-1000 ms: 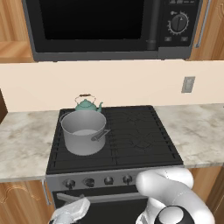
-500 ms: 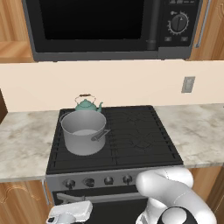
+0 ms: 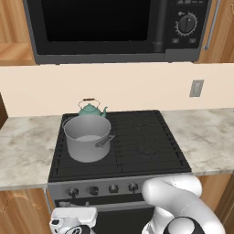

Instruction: Pick the kettle from the cabinet and place it on a stove burner. Then pick the pot from the counter and place it on another stove burner. Finally, turn both burners on.

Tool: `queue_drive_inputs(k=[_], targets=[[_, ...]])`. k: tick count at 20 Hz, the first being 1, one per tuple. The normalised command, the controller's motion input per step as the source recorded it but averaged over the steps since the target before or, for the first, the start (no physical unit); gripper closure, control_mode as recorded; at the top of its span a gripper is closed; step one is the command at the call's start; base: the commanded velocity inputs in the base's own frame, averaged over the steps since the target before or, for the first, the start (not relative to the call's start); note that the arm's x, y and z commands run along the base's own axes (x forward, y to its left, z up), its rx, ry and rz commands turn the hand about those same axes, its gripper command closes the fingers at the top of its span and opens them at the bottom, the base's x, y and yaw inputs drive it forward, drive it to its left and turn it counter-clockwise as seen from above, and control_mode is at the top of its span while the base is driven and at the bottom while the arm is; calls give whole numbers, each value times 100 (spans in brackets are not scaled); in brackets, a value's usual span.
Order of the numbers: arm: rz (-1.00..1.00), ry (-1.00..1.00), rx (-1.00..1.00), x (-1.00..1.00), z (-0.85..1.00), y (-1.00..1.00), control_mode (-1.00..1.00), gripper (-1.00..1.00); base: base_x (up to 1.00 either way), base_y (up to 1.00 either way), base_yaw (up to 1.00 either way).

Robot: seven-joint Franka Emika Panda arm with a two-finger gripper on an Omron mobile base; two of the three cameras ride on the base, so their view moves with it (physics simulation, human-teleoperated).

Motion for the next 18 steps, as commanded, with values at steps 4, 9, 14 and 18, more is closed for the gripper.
queue_drive_inputs(k=[4,9,14,18], targets=[[0,0,1,4,0,1,-100,-100,0,0,0],[0,0,0,26,0,6,-100,-100,0,0,0],[0,0,0,29,-2,20,-100,-100,0,0,0],[0,0,0,15,-7,23,-100,-100,0,0,0]])
